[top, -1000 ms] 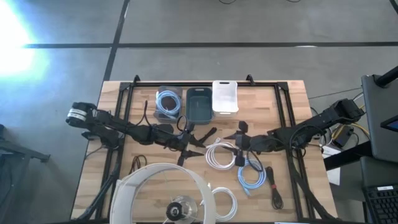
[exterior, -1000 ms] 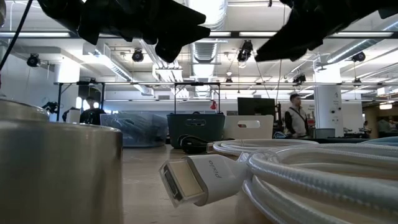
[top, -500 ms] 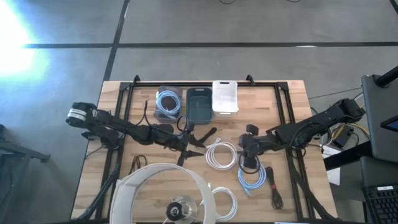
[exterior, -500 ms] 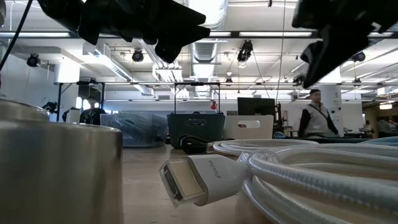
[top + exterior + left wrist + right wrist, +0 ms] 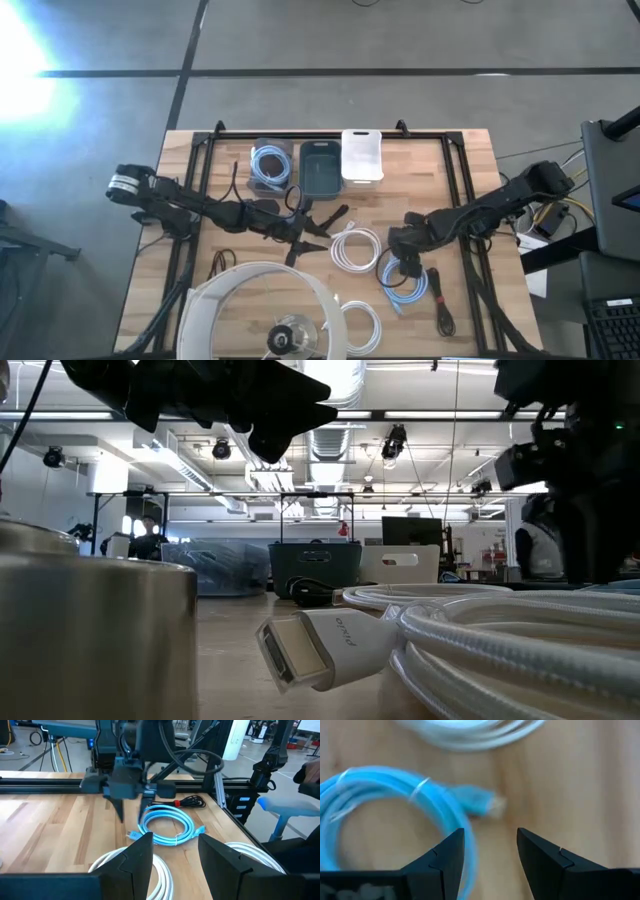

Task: Sort HDMI cables
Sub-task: Put the blue HDMI cable into the black bin

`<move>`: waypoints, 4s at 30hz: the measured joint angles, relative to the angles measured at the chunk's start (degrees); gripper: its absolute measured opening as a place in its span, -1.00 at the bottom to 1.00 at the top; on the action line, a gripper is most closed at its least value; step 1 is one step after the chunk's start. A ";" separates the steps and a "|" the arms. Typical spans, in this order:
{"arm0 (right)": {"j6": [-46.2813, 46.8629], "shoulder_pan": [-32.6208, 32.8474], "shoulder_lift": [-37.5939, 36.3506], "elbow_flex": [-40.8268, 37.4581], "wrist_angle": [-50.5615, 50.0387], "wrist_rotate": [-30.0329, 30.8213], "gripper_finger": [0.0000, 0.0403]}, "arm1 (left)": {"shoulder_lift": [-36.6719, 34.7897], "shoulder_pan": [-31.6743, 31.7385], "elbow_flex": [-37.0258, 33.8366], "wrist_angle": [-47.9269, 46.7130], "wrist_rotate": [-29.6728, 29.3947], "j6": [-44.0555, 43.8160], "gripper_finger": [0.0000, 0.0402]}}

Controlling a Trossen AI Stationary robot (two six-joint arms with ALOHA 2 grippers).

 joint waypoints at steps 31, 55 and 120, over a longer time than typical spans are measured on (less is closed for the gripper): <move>-18.88 0.02 7.09 3.55 3.25 -0.75 -0.91 | 0.00 0.00 -0.02 -0.35 -1.59 -1.42 -0.20; -33.66 -0.01 1.10 16.20 13.13 51.22 -0.93 | 4.01 0.06 4.30 0.13 -15.33 -13.23 -0.20; -33.79 0.00 5.32 15.07 14.96 50.32 -0.89 | 8.74 1.97 9.22 -7.09 -15.39 -15.80 -0.20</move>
